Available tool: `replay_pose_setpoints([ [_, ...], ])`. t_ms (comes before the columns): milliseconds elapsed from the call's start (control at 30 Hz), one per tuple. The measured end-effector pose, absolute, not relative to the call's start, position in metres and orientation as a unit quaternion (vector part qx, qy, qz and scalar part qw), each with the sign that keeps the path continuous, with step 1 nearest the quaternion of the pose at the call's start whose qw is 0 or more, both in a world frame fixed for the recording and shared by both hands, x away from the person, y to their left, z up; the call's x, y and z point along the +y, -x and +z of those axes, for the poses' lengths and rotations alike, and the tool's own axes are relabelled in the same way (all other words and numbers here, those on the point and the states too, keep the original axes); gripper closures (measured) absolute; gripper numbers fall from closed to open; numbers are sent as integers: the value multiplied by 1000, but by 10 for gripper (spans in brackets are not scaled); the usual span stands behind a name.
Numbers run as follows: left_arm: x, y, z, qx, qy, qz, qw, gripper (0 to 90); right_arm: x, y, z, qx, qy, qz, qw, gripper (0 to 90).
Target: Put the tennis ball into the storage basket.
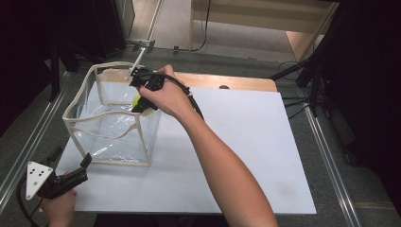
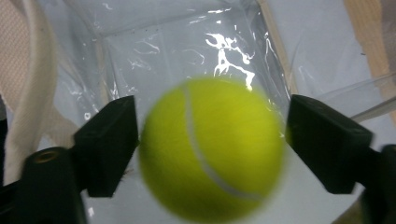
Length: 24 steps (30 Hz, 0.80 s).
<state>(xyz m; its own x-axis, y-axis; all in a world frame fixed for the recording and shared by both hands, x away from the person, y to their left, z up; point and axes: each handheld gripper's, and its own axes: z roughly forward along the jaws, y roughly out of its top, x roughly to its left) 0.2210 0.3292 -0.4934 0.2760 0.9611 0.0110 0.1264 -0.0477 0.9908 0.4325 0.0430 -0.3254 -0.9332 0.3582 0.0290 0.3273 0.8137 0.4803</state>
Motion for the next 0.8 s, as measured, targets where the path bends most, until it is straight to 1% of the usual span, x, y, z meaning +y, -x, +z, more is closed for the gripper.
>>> replay_pose_setpoints([
  [33,329,-221,-493,450,-604,399,523,68,42,-432,-323,949,-185,254,32,143],
  [100,329,-221,-493,450,-604,399,523,68,40,-433,-321,946,-186,262,34,93],
  [267,329,-221,-493,450,-604,399,523,68,34,-430,-316,942,-190,272,45,93],
  [567,329,-221,-493,449,-605,400,523,68,18,-425,-307,936,-201,286,50,92],
  [633,329,-221,-493,449,-605,400,522,68,15,-424,-306,935,-197,290,51,72],
  [800,328,-221,-493,449,-606,400,521,68,6,-420,-302,933,-197,295,61,72],
])
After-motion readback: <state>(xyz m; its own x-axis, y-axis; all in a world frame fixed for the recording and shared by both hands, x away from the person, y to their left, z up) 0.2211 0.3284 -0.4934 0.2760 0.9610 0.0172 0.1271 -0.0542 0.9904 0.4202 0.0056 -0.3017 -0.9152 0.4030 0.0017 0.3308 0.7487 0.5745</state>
